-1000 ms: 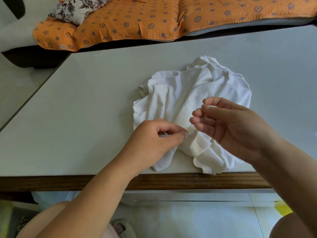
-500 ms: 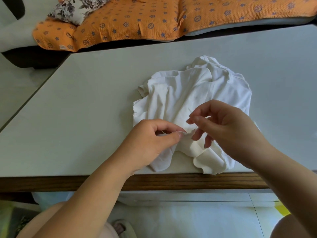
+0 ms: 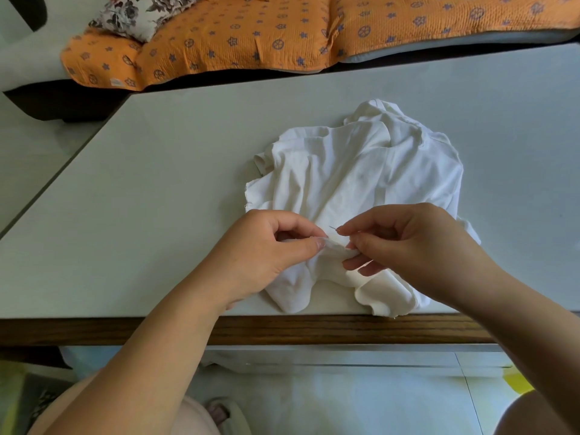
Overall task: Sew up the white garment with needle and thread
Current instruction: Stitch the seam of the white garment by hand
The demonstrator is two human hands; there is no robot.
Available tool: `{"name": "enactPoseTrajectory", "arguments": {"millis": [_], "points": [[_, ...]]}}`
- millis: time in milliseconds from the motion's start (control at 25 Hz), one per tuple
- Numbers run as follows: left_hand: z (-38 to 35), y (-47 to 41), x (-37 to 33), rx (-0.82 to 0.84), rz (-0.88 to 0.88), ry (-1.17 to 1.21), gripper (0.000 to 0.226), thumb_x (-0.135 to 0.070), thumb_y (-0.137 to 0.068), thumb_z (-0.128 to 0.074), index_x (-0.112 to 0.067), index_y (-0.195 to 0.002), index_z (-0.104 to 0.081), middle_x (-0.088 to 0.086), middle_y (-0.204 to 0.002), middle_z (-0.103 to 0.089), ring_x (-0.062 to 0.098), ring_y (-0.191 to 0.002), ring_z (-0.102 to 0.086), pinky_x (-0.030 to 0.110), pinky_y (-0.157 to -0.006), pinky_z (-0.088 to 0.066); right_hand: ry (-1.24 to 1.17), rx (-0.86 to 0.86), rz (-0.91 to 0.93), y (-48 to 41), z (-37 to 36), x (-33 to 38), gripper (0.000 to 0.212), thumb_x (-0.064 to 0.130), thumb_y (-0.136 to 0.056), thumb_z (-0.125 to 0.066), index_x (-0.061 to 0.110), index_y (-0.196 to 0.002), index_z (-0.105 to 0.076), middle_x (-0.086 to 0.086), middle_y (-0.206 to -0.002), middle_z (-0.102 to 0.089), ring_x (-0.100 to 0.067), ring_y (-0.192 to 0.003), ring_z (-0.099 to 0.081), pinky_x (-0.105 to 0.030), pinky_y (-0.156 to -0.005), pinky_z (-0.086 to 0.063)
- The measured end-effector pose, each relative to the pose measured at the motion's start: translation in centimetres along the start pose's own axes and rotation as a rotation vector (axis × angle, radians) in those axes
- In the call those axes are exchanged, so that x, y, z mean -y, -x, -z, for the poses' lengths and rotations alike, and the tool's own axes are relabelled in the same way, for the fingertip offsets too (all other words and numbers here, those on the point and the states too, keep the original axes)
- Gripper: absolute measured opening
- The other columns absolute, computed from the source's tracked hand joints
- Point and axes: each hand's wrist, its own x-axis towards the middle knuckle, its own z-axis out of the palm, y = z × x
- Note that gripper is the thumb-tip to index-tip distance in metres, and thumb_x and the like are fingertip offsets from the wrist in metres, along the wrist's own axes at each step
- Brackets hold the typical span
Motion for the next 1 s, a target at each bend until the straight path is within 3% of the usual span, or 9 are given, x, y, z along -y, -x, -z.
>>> {"name": "enactPoseTrajectory", "arguments": {"millis": [480, 800, 1000], "points": [[-0.01, 0.09, -0.06, -0.033, -0.008, 0.004, 0.009, -0.020, -0.083, -0.075, -0.028, -0.082, -0.077, -0.012, -0.079, -0.074, -0.002, -0.079, -0.067, 0.009, -0.073, -0.048, 0.071, 0.054, -0.052, 0.07, 0.20, 0.26, 0.013, 0.012, -0.090, -0.065, 0.022, -0.087, -0.074, 0.005, -0.072, -0.076, -0.009, -0.070, -0.074, -0.030, -0.078, -0.061], [0.06, 0.08, -0.16, -0.023, 0.000, -0.004, 0.008, -0.022, -0.084, -0.074, -0.029, -0.083, -0.077, -0.013, -0.082, -0.074, -0.003, -0.080, -0.067, 0.007, -0.071, -0.046, 0.064, 0.090, -0.046, 0.16, 0.33, 0.25, 0.013, 0.012, -0.090, -0.065, 0.021, -0.087, -0.074, 0.005, -0.073, -0.076, -0.009, -0.071, -0.074, -0.024, -0.076, -0.060], [0.17, -0.01, -0.01, 0.003, -0.004, -0.001, 0.009, -0.022, -0.084, -0.074, -0.030, -0.082, -0.077, -0.011, -0.084, -0.075, 0.001, -0.085, -0.068, 0.014, -0.078, -0.047, 0.061, 0.118, -0.032, 0.08, 0.29, 0.09, 0.016, 0.010, -0.091, -0.064, 0.022, -0.087, -0.075, 0.004, -0.074, -0.077, -0.009, -0.074, -0.074, -0.024, -0.077, -0.060]]}}
